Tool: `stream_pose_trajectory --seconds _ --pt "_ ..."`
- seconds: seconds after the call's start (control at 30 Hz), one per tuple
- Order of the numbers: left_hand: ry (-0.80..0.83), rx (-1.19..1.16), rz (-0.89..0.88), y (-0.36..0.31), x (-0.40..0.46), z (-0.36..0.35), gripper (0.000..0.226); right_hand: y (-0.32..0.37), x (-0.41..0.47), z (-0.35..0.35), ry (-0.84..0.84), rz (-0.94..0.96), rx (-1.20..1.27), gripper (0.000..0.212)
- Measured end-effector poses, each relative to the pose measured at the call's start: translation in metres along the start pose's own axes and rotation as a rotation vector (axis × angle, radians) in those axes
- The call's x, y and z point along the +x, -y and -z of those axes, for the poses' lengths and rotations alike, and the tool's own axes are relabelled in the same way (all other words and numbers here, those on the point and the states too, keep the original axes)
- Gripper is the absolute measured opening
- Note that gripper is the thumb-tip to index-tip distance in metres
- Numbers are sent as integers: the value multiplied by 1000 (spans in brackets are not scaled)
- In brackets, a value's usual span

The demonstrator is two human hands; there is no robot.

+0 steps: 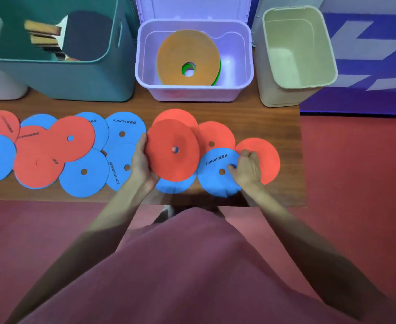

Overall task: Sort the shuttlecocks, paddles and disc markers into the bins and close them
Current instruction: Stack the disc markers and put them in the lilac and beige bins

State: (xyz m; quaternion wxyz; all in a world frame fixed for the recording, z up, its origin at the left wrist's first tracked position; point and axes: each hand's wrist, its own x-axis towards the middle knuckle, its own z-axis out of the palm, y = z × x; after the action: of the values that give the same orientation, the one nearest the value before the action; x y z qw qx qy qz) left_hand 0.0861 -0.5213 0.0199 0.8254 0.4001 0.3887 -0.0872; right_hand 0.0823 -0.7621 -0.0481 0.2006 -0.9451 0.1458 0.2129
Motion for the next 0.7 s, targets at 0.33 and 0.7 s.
stream_pose_trajectory --seconds 0.33,0.7 --pt "2 49 9 -4 -1 16 31 -9 13 -5 23 -105 94 74" --pt "12 127 -21 -21 -2 14 37 31 -5 73 -153 491 396 28"
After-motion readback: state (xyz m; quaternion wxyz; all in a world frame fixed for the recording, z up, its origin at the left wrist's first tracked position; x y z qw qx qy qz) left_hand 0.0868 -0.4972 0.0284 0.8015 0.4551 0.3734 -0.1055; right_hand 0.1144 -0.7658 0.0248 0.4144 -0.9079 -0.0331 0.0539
